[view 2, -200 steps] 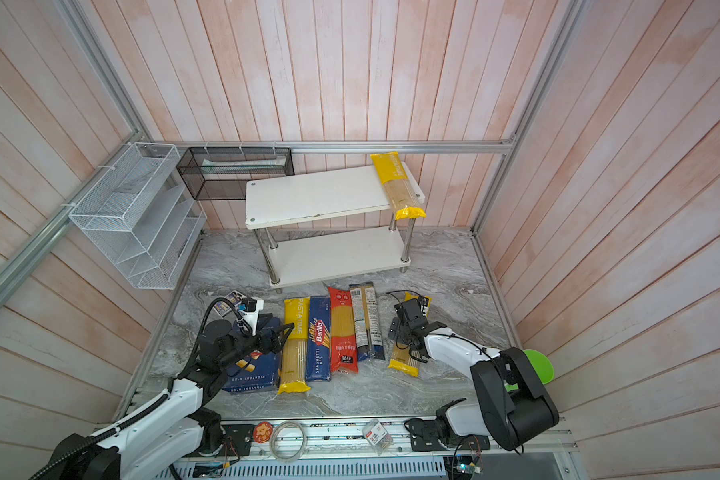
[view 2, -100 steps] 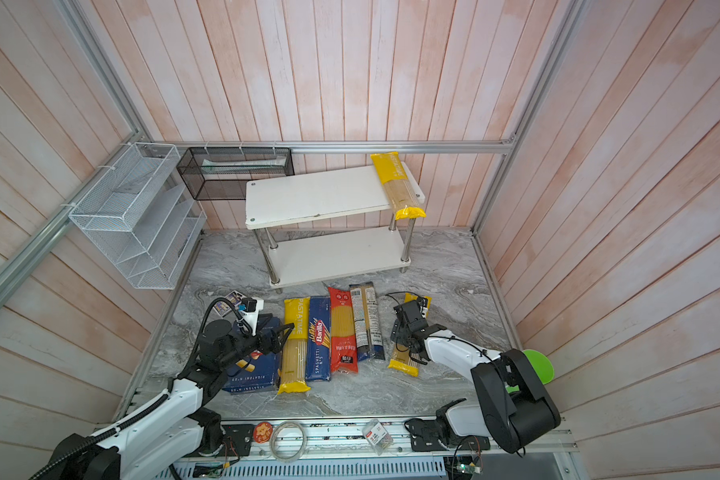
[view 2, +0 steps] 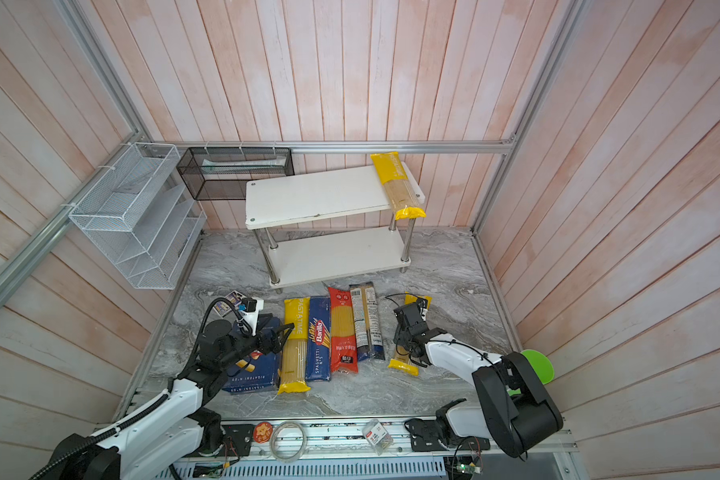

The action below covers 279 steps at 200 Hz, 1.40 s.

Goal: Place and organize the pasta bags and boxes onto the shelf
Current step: 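Lift the second yellow bag upright with the right gripper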

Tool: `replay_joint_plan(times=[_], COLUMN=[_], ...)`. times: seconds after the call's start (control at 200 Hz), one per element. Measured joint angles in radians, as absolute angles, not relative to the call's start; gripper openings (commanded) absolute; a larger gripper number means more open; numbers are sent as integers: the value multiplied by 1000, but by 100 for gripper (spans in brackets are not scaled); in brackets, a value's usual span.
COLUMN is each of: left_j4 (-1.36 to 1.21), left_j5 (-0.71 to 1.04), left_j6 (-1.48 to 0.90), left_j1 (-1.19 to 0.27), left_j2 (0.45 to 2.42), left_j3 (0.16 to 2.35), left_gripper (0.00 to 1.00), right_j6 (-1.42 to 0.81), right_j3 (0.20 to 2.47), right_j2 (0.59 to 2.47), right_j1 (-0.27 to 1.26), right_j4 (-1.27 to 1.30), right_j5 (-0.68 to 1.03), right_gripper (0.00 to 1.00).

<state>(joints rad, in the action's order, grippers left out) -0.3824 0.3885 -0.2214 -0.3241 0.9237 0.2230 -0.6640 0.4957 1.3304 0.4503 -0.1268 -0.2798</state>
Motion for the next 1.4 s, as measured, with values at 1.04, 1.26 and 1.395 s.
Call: replay_joint_plan(times=[1.04,1.26,1.395], left_j4=[-383,-383,-383], left_j5=[389,389,389], left_j6=[-221,-222,-222], left_j1=[-324,-324,-324], left_j2=[924,924,926], left_j3=[223,223,223], left_gripper=[100,100,100], right_j6=[-607,-533,-501], right_j3=[486,561,620], right_j2=[1095,1044,1006], right_j1=[458,458,458], right_j4=[-274,-323,-358], right_j5=[-214,-176,-154], right_gripper=[10,8,8])
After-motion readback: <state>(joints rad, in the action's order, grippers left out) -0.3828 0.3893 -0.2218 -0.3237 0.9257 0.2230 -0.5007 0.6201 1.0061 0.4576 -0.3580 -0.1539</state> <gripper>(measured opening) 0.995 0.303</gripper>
